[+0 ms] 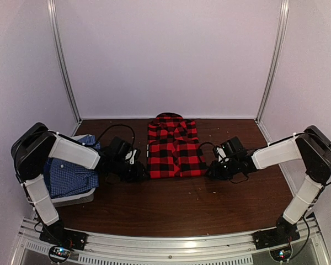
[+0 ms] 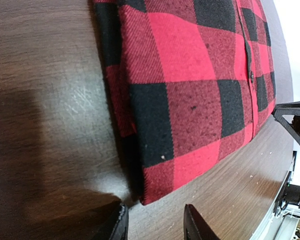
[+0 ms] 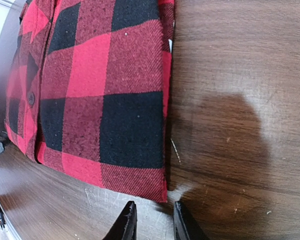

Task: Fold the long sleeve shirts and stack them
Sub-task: Pick up the 2/3-rectangle-folded shirt from the center of the board.

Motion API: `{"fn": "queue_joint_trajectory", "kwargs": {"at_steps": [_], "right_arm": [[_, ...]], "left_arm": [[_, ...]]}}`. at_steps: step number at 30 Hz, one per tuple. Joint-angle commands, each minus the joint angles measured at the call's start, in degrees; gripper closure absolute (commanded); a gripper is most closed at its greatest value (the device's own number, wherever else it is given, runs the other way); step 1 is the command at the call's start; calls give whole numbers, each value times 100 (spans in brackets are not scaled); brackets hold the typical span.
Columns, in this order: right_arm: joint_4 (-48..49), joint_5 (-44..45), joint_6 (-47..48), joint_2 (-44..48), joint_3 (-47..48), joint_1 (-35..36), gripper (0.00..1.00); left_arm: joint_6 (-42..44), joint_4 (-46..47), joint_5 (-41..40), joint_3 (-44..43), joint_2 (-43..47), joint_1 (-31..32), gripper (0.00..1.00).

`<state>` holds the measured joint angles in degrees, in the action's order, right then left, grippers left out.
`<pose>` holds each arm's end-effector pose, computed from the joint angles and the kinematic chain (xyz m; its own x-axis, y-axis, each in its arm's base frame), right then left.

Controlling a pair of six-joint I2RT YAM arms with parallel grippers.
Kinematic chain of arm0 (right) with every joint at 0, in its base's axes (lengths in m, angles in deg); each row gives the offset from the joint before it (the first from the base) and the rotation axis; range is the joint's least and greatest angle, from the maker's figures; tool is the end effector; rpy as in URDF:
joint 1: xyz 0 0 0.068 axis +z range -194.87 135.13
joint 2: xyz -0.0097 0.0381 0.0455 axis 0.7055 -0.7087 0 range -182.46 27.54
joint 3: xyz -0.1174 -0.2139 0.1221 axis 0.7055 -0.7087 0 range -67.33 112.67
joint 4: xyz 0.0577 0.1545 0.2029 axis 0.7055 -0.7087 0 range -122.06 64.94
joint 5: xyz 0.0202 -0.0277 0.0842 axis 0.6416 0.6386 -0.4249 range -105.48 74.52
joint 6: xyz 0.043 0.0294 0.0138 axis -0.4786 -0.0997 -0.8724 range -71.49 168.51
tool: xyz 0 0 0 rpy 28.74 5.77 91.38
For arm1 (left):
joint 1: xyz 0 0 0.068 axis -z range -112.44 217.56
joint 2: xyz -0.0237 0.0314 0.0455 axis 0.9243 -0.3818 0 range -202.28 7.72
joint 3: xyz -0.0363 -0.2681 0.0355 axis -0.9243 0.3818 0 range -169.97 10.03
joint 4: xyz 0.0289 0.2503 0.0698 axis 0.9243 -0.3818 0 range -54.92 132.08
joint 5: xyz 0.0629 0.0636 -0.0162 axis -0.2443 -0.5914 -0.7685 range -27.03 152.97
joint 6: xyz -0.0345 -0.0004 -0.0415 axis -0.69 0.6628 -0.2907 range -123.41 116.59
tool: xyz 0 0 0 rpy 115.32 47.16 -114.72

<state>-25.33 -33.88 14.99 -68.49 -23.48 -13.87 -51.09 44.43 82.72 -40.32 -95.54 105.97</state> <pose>0.2609 0.1698 0.1339 -0.9275 0.0539 -0.3700 -0.1697 0.8210 0.5451 0.2625 -0.2233 0.1282 -0.9642 -0.1236 -0.2346 0.0594 0.7615 -0.6454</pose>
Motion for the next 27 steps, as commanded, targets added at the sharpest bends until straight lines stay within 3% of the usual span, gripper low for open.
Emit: {"fn": "queue_joint_trajectory", "kwargs": {"at_steps": [1,20,27], "right_arm": [[309,-106,-75,-108,-78,-58,73],[625,-272,-136,-285,-56,-113,76],[651,-355,-84,-258,19,-110,87]], "left_arm": [[-53,204,-33,-33,-168,65,61],[-196,282,67,-253,-417,122,71],[-278,205,-5,-337,-430,131,93]]}}
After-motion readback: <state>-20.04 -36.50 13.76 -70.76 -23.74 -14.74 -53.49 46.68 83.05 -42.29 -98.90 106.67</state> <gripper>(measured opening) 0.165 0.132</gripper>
